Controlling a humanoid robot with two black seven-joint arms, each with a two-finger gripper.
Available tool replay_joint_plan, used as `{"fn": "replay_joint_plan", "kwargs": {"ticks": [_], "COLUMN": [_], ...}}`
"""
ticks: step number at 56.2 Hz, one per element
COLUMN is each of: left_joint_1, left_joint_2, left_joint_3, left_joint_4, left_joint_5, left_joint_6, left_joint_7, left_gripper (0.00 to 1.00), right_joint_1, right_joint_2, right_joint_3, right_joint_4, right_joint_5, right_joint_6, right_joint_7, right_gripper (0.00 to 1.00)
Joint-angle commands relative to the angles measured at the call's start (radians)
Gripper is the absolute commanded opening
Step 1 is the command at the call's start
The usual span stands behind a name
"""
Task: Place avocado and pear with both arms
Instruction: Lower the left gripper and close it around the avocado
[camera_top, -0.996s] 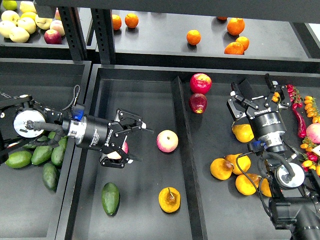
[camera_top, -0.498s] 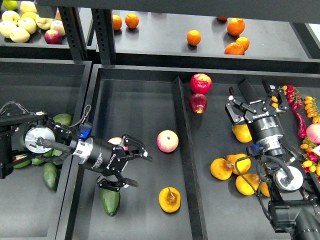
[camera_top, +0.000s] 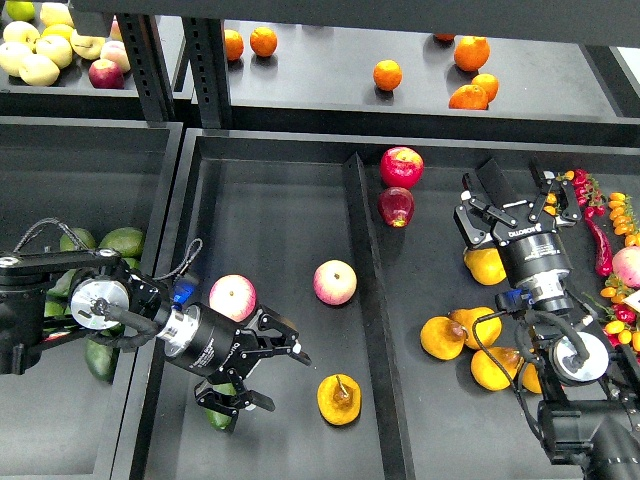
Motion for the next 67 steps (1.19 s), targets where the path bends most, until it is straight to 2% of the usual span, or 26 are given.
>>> {"fn": "replay_joint_plan", "kwargs": {"ticks": [1,27,51,67], "left_joint_1": [0.0,-0.058,-0.076,-0.059], "left_joint_2": [-0.021,-0.075,-0.198,-0.21], "left_joint_3": [0.049,0.154,0.158,0.177], "left_joint_4": [0.008,0.11,0.389,0.423], "left_joint_5": [0.054,0.298,0.435,0.436], "left_joint_6": [0.0,0.0,0.0,0.0], "left_joint_7": [0.0,0.0,0.0,0.0], "left_gripper": [0.82,0.82,0.82,0.83], "right_joint_1": [0.0,-0.015,-0.035,-0.058], "right_joint_2": [0.0,0.0,0.0,0.0], "right_joint_3": [0.0,0.001,0.001,0.005], "right_joint_4": [0.001,0.001,0.005,0.006], "right_joint_5": [0.0,0.0,0.001,0.001], "right_joint_6": [0.0,0.0,0.005,0.014], "right_joint_7": [0.0,0.0,0.0,0.0], "right_gripper": [0.99,0.99,0.99,0.99]}}
